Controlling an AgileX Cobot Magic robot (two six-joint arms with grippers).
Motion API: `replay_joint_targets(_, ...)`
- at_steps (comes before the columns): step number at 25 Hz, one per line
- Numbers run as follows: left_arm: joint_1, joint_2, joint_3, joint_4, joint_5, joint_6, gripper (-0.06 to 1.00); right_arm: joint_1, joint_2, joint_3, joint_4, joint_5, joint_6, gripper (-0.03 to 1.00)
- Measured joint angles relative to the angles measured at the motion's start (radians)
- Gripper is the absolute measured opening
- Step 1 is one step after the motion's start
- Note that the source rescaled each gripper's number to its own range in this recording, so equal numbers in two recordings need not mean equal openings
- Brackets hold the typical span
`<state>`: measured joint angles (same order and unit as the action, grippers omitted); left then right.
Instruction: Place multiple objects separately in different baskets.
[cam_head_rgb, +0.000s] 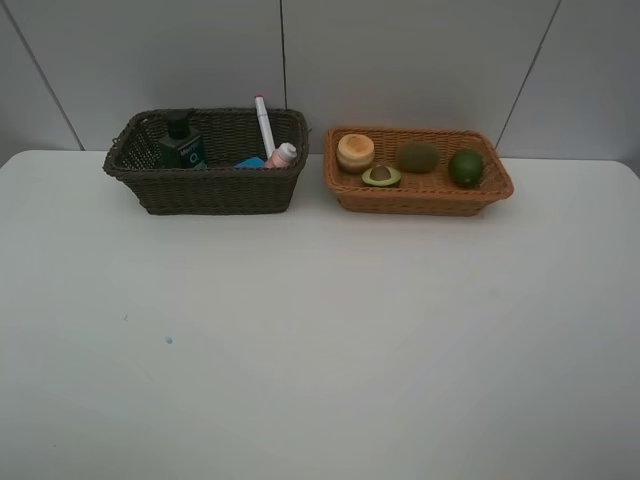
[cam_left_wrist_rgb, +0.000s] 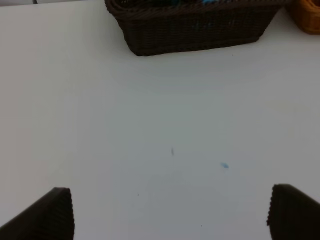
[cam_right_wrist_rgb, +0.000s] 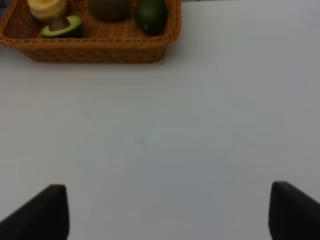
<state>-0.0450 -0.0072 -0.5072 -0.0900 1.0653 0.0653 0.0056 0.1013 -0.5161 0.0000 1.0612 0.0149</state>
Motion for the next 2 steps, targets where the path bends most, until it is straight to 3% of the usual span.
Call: replay_joint_targets(2, 0.0, 0.0, 0.0, 0.0, 0.0, 0.0, 0.91, 0.0, 0.0, 0.0, 0.0, 0.0, 0.0, 1.0)
